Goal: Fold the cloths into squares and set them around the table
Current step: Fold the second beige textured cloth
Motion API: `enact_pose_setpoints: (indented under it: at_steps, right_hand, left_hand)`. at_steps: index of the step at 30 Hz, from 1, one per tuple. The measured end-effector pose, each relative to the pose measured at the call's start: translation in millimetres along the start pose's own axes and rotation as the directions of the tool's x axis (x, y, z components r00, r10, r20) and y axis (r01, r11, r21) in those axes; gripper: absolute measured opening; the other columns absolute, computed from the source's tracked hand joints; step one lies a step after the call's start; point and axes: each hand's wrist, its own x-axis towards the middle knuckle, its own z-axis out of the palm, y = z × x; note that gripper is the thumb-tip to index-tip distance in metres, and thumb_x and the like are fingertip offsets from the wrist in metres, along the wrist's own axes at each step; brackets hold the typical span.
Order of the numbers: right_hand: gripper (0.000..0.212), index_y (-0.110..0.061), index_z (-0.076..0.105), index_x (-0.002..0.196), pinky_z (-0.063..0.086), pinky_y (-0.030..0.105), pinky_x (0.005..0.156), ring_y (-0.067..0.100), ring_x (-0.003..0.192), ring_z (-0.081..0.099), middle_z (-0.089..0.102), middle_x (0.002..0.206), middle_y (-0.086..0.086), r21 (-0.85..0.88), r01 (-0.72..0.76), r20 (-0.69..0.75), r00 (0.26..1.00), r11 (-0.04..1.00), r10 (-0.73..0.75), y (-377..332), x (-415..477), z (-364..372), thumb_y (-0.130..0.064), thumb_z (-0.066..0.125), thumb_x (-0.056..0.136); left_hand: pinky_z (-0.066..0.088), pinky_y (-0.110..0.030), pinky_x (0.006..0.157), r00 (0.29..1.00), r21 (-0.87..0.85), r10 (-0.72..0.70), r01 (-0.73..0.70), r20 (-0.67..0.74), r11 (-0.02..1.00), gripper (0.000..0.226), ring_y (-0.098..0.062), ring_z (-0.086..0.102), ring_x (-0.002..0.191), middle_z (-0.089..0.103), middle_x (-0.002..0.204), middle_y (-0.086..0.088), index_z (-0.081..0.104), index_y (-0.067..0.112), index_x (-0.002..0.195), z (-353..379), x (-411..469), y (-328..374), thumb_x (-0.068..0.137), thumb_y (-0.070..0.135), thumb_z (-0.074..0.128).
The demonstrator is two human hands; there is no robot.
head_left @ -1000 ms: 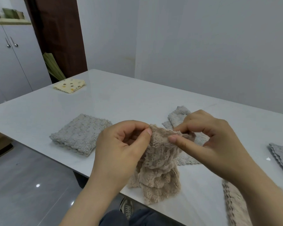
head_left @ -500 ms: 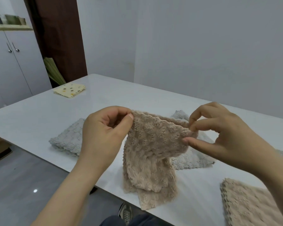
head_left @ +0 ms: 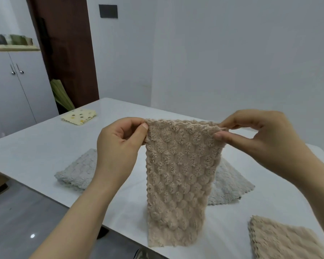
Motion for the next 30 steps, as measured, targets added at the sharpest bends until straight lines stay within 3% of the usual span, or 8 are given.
enact_pose_setpoints:
  at_steps: [3, 8, 13, 18, 20, 22, 25, 30]
  right_hand:
    - [0.011, -0.031, 0.069, 0.075, 0.049, 0.009, 0.077, 0.005, 0.082, 0.067, 0.07, 0.079, -0.014, 0.117, -0.022, -0.053, 0.998, 0.993, 0.028, -4.5, 7.4, -5.1, -0.04, 0.073, 0.07]
    - [0.024, -0.026, 0.072, 0.097, 0.051, 0.012, 0.077, 0.009, 0.077, 0.068, 0.071, 0.076, -0.004, 0.236, -0.061, -0.066, 0.995, 0.97, 0.078, -9.8, 12.8, -10.6, -0.025, 0.077, 0.074]
    - [0.003, -0.026, 0.073, 0.08, 0.047, 0.008, 0.069, 0.006, 0.073, 0.067, 0.072, 0.074, -0.007, 0.235, -0.091, -0.054, 0.993, 0.968, 0.106, -9.7, 9.5, -6.4, -0.028, 0.072, 0.079]
    - [0.013, -0.023, 0.073, 0.078, 0.047, 0.009, 0.068, 0.007, 0.071, 0.066, 0.073, 0.074, -0.004, 0.308, -0.155, -0.01, 0.986, 0.939, 0.166, -7.4, -0.9, -1.2, -0.035, 0.07, 0.076]
    - [0.013, -0.021, 0.073, 0.08, 0.051, 0.015, 0.071, 0.013, 0.075, 0.069, 0.073, 0.078, 0.0, 0.321, -0.238, 0.051, 0.971, 0.917, 0.234, -3.1, -5.1, 2.1, -0.034, 0.072, 0.076]
    - [0.019, -0.026, 0.073, 0.089, 0.053, 0.021, 0.083, 0.006, 0.086, 0.069, 0.074, 0.087, -0.008, 0.236, -0.313, 0.109, 0.949, 0.92, 0.295, 0.7, -10.4, 7.4, -0.039, 0.073, 0.075]
    - [0.04, -0.038, 0.066, 0.11, 0.041, 0.012, 0.093, -0.016, 0.106, 0.053, 0.066, 0.106, -0.027, 0.054, -0.263, 0.105, 0.961, 0.963, 0.256, -4.8, -19.8, 18.5, -0.052, 0.069, 0.072]
    - [0.038, -0.038, 0.063, 0.116, 0.037, 0.005, 0.096, -0.016, 0.113, 0.05, 0.064, 0.111, -0.03, 0.087, -0.187, 0.117, 0.977, 0.979, 0.176, -13.3, -30.6, 34.2, -0.046, 0.068, 0.079]
  left_hand:
    - [0.056, -0.022, 0.067, 1.0, -0.036, 0.022, -0.022, 0.006, 0.999, 0.014, -0.011, 0.067, 0.07, 0.072, 0.074, 0.0, 0.073, 0.012, 0.084, 2.9, 7.8, 7.9, 0.089, 0.008, 0.06]
    - [0.055, -0.023, 0.067, 0.998, -0.029, 0.055, -0.056, -0.028, 0.998, 0.015, -0.008, 0.064, 0.068, 0.07, 0.072, 0.004, 0.071, 0.018, 0.083, 4.3, 13.1, 16.9, 0.09, 0.012, 0.059]
    - [0.054, -0.026, 0.072, 0.992, -0.008, 0.096, -0.097, -0.082, 0.995, 0.013, -0.006, 0.06, 0.068, 0.066, 0.071, 0.006, 0.069, 0.018, 0.083, 2.4, 8.3, 20.4, 0.09, 0.015, 0.059]
    - [0.049, -0.013, 0.068, 0.981, 0.025, 0.177, -0.176, -0.077, 0.984, 0.011, -0.001, 0.062, 0.072, 0.068, 0.076, 0.007, 0.068, 0.017, 0.087, -1.0, -1.6, 25.2, 0.091, 0.014, 0.058]
    - [0.05, -0.014, 0.069, 0.984, 0.03, 0.177, -0.176, -0.021, 0.984, 0.011, -0.002, 0.063, 0.075, 0.069, 0.078, 0.007, 0.068, 0.02, 0.087, -0.5, -4.1, 24.0, 0.091, 0.015, 0.059]
    - [0.049, -0.012, 0.069, 0.987, 0.041, 0.155, -0.157, 0.047, 0.987, 0.011, -0.002, 0.064, 0.076, 0.07, 0.079, 0.009, 0.069, 0.023, 0.085, 2.8, -8.6, 21.1, 0.089, 0.016, 0.061]
    - [0.049, -0.012, 0.07, 0.986, 0.057, 0.127, -0.134, 0.111, 0.989, 0.011, -0.002, 0.065, 0.079, 0.071, 0.081, 0.013, 0.071, 0.024, 0.084, 11.3, -21.0, 13.8, 0.086, 0.016, 0.064]
    - [0.047, -0.01, 0.067, 0.986, 0.047, 0.063, -0.072, 0.157, 0.996, 0.013, -0.001, 0.066, 0.078, 0.071, 0.079, 0.014, 0.072, 0.027, 0.081, 23.3, -44.2, 0.9, 0.084, 0.015, 0.067]
